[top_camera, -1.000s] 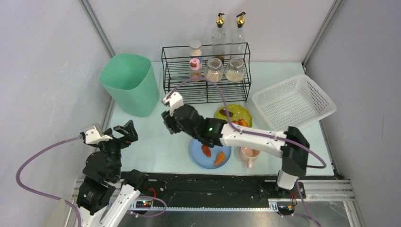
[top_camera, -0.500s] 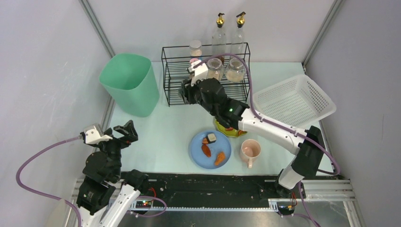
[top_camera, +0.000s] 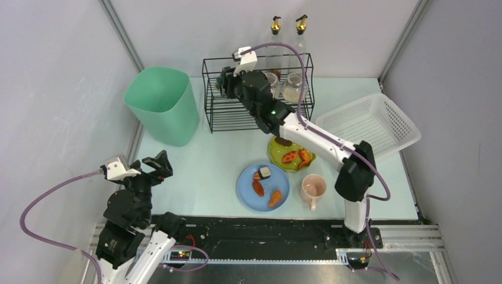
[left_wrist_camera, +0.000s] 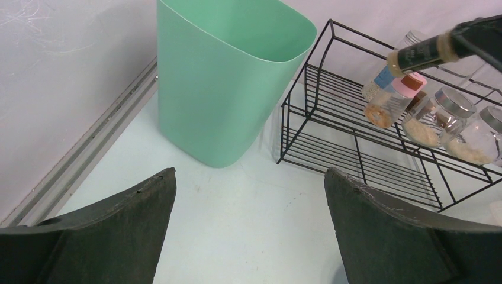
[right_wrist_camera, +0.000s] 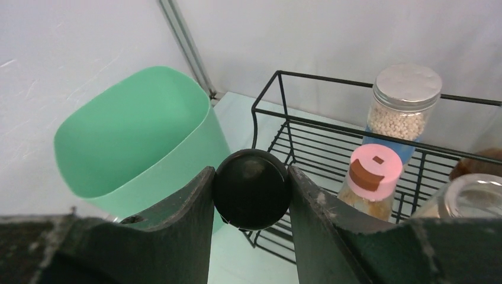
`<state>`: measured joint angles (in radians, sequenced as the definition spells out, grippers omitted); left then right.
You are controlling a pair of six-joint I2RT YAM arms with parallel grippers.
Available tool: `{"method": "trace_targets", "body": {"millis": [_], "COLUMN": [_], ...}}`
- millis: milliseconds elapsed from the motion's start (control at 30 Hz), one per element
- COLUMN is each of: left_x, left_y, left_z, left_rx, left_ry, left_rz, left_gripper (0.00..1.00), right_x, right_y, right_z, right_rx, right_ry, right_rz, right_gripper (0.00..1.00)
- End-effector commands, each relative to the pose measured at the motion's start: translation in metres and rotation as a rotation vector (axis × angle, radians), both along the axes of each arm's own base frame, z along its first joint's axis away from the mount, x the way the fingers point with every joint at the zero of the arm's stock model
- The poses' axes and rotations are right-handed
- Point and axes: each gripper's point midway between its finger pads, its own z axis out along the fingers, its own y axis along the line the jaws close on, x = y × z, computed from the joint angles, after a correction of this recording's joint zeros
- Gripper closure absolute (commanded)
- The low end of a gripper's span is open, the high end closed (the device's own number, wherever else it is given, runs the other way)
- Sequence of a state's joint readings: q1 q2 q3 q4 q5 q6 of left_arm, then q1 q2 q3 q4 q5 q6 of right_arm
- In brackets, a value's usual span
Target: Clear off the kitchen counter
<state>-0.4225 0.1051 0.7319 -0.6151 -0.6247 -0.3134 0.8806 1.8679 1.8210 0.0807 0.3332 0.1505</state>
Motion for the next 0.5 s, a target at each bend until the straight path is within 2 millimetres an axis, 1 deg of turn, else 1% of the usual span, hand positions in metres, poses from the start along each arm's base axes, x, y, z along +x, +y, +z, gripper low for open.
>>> {"method": "trace_targets", "body": {"millis": [0, 67, 100, 133, 233, 267, 300, 367, 433, 467], "left_x": [0.005, 0.006, 0.006, 0.006, 0.007, 0.007, 0.006, 0.006, 0.006, 0.006], "left_y": [-0.001, -0.002, -0.002, -0.003, -0.003, -0.003, -0.003, -0.004, -0.004, -0.004], "left_z": [0.002, 0.001, 0.000, 0.000, 0.000, 0.001, 0.001, 0.001, 0.001, 0.001], "left_rx": [0.003, 0.005, 0.006, 0.007, 0.009, 0.009, 0.008, 0.008, 0.006, 0.006], "left_ry": [0.000, 0.005, 0.007, 0.008, 0.010, 0.010, 0.009, 0.008, 0.006, 0.006], "left_rz": [0.006, 0.004, 0.002, 0.000, -0.003, -0.003, -0.004, -0.006, -0.008, -0.008], "left_gripper": [0.02, 0.02, 0.02, 0.02, 0.02, 0.02, 0.02, 0.02, 0.02, 0.02], "right_x": [0.029, 0.044, 0.049, 0.054, 0.066, 0.070, 0.072, 0.073, 0.073, 0.075], "right_y": [0.008, 0.010, 0.015, 0.015, 0.023, 0.025, 0.025, 0.028, 0.029, 0.030], "right_z": [0.013, 0.003, -0.004, -0.008, -0.023, -0.036, -0.034, -0.043, -0.058, -0.060], "right_rx": [0.112, 0.128, 0.138, 0.139, 0.124, 0.095, 0.093, 0.058, -0.002, -0.024], "right_ry": [-0.001, 0.027, 0.041, 0.049, 0.075, 0.094, 0.089, 0.097, 0.120, 0.118], "right_rz": [-0.011, -0.009, 0.002, -0.002, -0.004, -0.008, -0.011, -0.012, -0.013, -0.015], "right_gripper": [0.81, 0.82, 0.82, 0.82, 0.82, 0.82, 0.82, 0.82, 0.82, 0.82]}}
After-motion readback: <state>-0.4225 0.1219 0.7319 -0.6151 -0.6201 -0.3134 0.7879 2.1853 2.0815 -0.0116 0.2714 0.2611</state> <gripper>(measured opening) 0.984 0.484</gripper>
